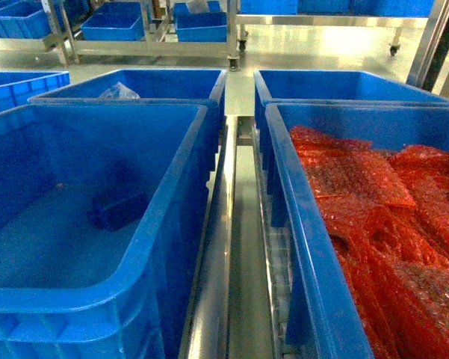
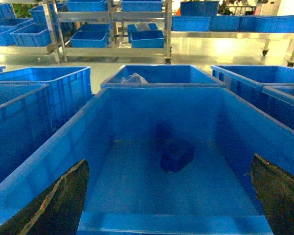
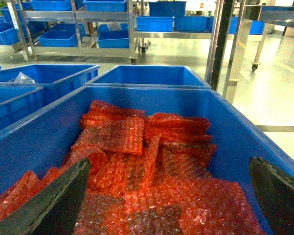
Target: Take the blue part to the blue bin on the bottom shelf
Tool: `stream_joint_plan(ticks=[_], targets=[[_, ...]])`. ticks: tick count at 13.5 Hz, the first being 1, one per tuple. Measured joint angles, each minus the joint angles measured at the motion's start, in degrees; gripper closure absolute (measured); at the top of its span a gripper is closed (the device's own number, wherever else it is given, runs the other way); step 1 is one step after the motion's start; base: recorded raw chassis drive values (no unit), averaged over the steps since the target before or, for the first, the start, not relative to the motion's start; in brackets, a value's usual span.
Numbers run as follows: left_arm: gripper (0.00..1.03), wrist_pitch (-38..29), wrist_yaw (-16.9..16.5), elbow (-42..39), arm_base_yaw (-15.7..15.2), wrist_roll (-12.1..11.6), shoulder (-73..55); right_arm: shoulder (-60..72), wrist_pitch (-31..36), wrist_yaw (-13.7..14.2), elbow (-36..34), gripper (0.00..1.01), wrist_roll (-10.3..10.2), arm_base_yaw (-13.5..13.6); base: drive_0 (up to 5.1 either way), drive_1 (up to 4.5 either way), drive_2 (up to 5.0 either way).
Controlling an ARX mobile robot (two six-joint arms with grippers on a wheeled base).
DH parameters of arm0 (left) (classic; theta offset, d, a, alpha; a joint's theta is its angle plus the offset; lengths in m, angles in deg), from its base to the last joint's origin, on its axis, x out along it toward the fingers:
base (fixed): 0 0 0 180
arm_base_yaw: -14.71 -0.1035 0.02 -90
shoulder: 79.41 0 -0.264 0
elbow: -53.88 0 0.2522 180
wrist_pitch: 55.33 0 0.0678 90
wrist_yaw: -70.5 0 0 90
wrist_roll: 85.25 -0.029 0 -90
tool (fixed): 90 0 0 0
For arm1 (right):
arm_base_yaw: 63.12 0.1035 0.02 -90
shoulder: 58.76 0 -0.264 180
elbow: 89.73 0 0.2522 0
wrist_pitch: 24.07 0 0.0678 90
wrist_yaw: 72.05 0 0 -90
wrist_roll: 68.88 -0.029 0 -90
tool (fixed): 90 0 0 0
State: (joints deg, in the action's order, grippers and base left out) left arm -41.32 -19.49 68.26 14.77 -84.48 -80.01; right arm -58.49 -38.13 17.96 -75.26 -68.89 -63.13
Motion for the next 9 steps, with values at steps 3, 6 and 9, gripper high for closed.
stream_joint_plan(ticks=[3,6,9], targets=[[0.05,0.00,0.02,0.00,0.00,0.00,0.00,0.00,0.00,0.00,0.00,0.03,0.00,0.00,0.0,0.00,0.0],[0.05,0.00,0.00,0.00,0.00,0.00,0.00,0.00,0.00,0.00,0.00,0.03,0.00,0.00,0.0,0.00,0.0],[0.05,0.00,0.00,0.00,0.00,0.00,0.00,0.00,0.00,0.00,0.00,0.03,0.00,0.00,0.0,0.00,0.0]])
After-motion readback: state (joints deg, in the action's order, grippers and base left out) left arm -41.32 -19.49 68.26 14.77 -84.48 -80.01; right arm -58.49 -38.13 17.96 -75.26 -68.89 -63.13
